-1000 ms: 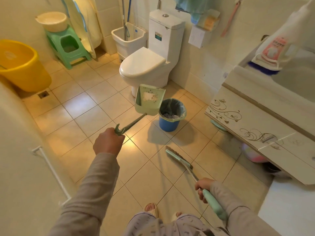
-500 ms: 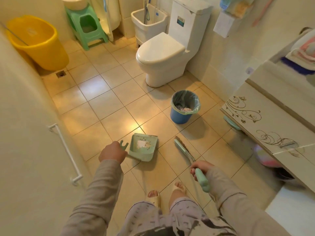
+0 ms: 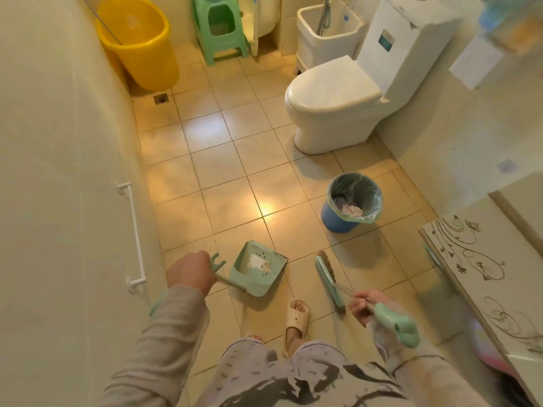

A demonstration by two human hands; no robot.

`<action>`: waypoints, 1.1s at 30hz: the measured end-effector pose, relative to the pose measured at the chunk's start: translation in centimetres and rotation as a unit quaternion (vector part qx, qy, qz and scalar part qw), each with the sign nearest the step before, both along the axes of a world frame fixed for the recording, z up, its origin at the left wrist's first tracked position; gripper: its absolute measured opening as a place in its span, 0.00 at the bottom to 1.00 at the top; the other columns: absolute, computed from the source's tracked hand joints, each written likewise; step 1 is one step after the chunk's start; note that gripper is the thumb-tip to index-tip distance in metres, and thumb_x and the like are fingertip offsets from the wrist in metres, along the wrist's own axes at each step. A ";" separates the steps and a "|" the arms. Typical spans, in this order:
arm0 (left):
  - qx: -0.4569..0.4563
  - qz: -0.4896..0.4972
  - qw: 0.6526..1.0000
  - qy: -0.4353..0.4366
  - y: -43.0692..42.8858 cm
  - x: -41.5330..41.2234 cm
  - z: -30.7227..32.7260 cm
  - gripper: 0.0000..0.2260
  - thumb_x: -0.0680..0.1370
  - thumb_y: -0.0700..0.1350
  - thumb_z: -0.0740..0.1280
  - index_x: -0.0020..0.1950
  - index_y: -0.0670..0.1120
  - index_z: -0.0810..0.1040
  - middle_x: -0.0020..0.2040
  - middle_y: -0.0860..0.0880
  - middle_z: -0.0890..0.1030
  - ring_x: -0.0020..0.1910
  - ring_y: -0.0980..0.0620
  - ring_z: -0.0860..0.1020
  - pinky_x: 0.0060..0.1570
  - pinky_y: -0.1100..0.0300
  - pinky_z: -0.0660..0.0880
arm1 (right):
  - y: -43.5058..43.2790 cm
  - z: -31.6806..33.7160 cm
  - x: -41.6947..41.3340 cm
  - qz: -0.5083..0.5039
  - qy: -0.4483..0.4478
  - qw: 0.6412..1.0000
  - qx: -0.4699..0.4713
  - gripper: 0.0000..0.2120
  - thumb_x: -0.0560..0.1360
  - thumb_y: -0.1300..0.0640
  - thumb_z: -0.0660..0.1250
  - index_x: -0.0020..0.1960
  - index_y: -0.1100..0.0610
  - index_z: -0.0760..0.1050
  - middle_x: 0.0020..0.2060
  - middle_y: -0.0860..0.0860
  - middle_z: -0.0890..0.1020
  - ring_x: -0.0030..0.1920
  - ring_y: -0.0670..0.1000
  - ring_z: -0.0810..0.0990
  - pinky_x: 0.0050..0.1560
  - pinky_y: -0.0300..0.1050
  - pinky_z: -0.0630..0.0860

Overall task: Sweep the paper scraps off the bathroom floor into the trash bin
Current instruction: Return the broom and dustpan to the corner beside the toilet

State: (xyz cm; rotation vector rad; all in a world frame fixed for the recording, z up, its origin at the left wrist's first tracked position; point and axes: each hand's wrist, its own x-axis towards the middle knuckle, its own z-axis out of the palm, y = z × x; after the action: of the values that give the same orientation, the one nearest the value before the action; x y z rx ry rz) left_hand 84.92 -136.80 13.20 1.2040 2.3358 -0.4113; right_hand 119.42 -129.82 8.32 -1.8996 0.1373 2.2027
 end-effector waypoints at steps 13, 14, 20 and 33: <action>0.077 0.255 0.963 0.033 -2.5 0.0 -0.3 0.10 0.75 0.53 0.66 0.49 0.47 0.80 0.46 0.44 0.82 0.48 0.42 0.80 0.39 0.60 0.68 | 12.1 1.3 -5.3 0.168 0.074 0.982 0.034 0.07 0.77 0.65 0.54 0.41 0.59 0.64 0.17 0.51 0.68 0.14 0.47 0.66 0.15 0.32 0.65; 0.082 0.264 0.960 0.035 -1.9 -0.2 -0.2 0.10 0.75 0.52 0.66 0.49 0.47 0.80 0.47 0.44 0.82 0.48 0.42 0.80 0.39 0.60 0.68 | 13.1 1.6 -6.6 0.181 0.077 0.980 0.028 0.11 0.78 0.65 0.53 0.37 0.58 0.63 0.16 0.51 0.67 0.13 0.47 0.65 0.14 0.31 0.64; 0.121 0.304 0.944 0.052 0.5 -2.7 1.0 0.12 0.75 0.53 0.67 0.51 0.47 0.79 0.46 0.44 0.82 0.46 0.42 0.80 0.39 0.58 0.71 | 18.3 2.7 -11.9 0.245 0.082 0.965 0.041 0.18 0.80 0.62 0.48 0.32 0.56 0.59 0.14 0.50 0.64 0.11 0.45 0.63 0.13 0.28 0.59; 0.126 0.222 0.965 0.051 9.7 -17.1 0.8 0.11 0.75 0.54 0.66 0.49 0.47 0.79 0.44 0.46 0.83 0.44 0.43 0.81 0.39 0.59 0.75 | 23.3 2.6 -24.4 0.223 0.030 0.973 0.048 0.16 0.79 0.65 0.50 0.33 0.56 0.60 0.14 0.51 0.63 0.11 0.46 0.62 0.16 0.27 0.59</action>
State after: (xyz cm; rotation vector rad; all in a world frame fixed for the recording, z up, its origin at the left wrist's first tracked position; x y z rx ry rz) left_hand 67.78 -127.05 13.98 0.7323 2.7129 -0.0203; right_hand 95.05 -106.52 10.94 -1.9593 -0.4196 2.4880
